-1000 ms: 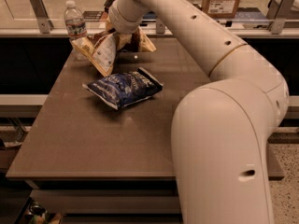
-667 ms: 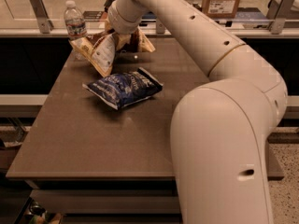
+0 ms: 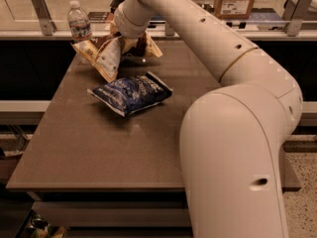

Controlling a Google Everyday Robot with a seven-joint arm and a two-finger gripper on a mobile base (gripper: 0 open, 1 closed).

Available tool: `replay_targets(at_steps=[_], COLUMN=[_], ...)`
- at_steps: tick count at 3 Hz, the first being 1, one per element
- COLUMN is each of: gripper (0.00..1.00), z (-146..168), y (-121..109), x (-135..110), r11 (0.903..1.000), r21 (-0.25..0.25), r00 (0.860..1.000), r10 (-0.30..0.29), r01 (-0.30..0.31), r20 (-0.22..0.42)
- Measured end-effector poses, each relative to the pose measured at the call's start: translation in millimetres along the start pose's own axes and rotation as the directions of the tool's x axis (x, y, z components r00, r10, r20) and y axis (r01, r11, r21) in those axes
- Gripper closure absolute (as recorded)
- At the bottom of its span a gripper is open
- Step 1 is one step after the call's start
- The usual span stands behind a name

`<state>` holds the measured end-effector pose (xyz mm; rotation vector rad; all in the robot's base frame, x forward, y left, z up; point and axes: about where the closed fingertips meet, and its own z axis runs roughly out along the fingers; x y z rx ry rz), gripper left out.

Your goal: Move brown chip bag near water bottle

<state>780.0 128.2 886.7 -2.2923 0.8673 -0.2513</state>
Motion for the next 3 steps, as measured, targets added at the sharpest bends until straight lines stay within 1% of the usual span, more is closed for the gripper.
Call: replay_targets(at_steps=[1,2,3], gripper=[0.13,0.0,0.0], z=[3.8,7.3,7.3], y=[1.1,2.2,2.2], x=[-1.4,-2.6,-2.6], r11=[1.0,1.0,1.0], r21=[-0.004,-0.009,-0.009], r00=[1.0,1.0,1.0], r10=[-0.001,-0.001,-0.001], r01=[0.001,0.001,0.001], r20=[0.004,0.007,0.007])
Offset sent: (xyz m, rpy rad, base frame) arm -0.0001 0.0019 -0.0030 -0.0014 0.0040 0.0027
